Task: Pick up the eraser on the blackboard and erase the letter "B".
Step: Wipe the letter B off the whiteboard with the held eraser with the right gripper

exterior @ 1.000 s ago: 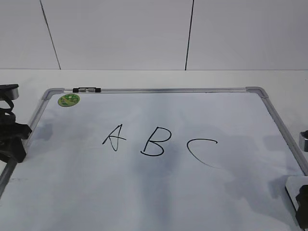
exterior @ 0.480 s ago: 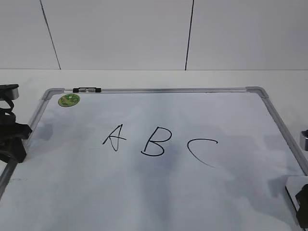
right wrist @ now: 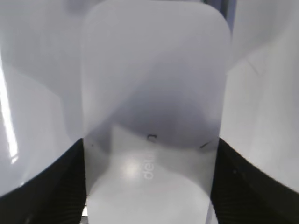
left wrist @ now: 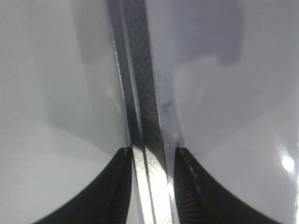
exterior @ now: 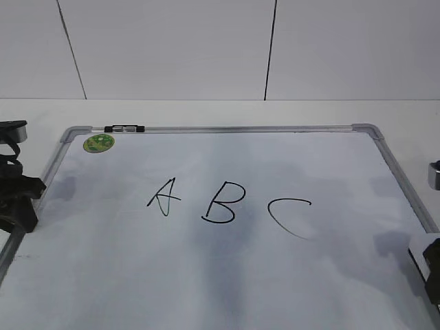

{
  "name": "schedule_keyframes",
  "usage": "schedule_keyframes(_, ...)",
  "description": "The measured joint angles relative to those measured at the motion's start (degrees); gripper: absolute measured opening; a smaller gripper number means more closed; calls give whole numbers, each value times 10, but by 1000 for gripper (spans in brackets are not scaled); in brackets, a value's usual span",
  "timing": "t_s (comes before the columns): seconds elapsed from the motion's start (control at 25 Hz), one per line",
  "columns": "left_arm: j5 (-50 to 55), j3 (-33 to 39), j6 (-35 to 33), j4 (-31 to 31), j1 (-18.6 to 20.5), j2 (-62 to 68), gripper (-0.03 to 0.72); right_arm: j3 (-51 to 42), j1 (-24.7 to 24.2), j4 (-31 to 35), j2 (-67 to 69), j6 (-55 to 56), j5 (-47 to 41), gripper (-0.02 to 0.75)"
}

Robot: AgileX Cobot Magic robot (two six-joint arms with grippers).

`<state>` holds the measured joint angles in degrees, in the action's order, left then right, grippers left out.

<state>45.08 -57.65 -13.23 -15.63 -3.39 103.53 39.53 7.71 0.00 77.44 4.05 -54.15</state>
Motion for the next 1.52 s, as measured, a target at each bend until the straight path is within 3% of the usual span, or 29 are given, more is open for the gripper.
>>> schedule_keyframes(0.48,1,0,0,-1,0,0,232,93,8,113,0,-30,-6,545)
schedule_keyframes(1.08,2,0,0,-1,0,0,232,326,167,156,162,-10,-15,544)
schedule_keyframes(1.24,2,0,0,-1,0,0,232,397,195,145,227,-7,-32,544)
schedule_keyframes(1.52,2,0,0,-1,0,0,232,525,257,27,339,-1,-106,544)
